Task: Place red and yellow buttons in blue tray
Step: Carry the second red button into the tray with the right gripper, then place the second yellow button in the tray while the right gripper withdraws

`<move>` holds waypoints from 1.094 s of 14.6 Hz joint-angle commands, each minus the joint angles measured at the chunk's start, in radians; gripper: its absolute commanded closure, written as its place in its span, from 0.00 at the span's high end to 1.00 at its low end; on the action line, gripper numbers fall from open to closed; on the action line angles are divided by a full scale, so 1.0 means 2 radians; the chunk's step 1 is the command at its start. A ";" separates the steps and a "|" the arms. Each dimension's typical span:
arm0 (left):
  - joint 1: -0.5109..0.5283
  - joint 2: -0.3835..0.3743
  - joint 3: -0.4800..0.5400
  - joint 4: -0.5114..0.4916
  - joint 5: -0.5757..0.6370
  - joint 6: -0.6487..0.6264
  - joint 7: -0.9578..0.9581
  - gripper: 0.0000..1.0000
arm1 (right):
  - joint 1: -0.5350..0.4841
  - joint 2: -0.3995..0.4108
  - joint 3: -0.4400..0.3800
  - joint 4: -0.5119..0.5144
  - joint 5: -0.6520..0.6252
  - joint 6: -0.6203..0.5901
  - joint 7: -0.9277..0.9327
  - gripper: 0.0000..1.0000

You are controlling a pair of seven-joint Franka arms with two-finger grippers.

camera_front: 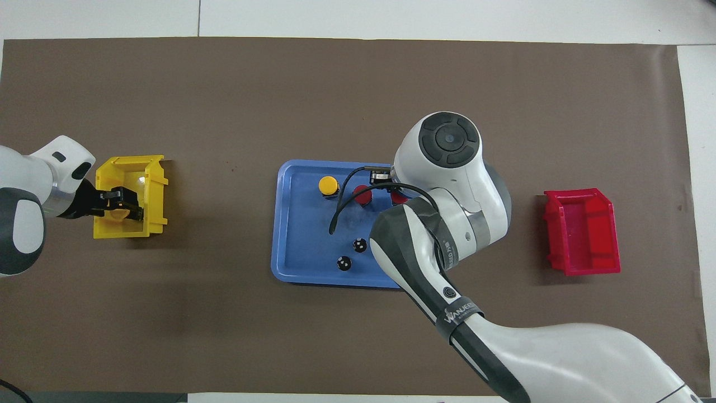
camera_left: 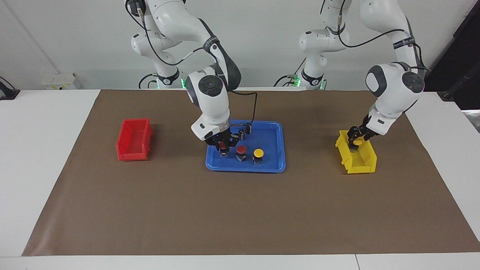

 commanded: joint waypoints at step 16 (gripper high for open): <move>-0.091 0.006 -0.010 0.214 -0.008 -0.194 -0.103 0.01 | -0.183 -0.151 -0.005 0.059 -0.001 -0.216 -0.112 1.00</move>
